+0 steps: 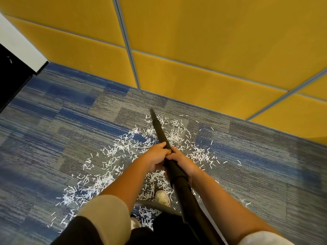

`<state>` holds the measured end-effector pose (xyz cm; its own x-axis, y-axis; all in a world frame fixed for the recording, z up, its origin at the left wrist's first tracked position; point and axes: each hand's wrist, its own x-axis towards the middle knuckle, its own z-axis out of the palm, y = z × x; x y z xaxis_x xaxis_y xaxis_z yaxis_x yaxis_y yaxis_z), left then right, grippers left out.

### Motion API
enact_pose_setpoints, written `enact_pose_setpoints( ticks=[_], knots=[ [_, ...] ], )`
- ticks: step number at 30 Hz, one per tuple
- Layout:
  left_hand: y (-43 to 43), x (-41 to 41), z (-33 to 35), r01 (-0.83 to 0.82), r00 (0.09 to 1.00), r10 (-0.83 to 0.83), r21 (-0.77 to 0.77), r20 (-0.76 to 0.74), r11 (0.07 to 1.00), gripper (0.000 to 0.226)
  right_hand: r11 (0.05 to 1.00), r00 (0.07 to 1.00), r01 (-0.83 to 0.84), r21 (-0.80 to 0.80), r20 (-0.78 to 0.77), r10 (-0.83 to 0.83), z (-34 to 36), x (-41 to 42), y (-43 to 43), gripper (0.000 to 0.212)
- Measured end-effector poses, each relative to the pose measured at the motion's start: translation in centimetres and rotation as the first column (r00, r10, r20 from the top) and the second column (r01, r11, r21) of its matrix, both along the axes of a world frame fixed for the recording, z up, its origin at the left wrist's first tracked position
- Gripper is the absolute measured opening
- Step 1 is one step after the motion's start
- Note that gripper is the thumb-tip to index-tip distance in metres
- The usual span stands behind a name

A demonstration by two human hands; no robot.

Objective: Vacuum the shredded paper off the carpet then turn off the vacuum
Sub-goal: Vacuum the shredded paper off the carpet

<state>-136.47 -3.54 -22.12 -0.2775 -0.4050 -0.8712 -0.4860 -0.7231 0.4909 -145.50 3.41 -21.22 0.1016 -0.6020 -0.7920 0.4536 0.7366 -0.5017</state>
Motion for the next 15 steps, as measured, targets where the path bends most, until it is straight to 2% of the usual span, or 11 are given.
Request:
enact_pose_setpoints(
  ticks=[8,15],
  knots=[
    [1.6,1.1,0.2,-0.001,1.0,0.001,0.017,0.008,1.0,0.057,1.0,1.0,-0.014,-0.008,-0.002,0.014,0.2,1.0,1.6,0.054],
    [3.8,2.8,1.3,0.065,0.998,-0.065,0.024,0.014,0.998,0.054,0.999,0.999,-0.023,-0.028,0.039,0.025,1.8,2.6,3.9,0.033]
  ],
)
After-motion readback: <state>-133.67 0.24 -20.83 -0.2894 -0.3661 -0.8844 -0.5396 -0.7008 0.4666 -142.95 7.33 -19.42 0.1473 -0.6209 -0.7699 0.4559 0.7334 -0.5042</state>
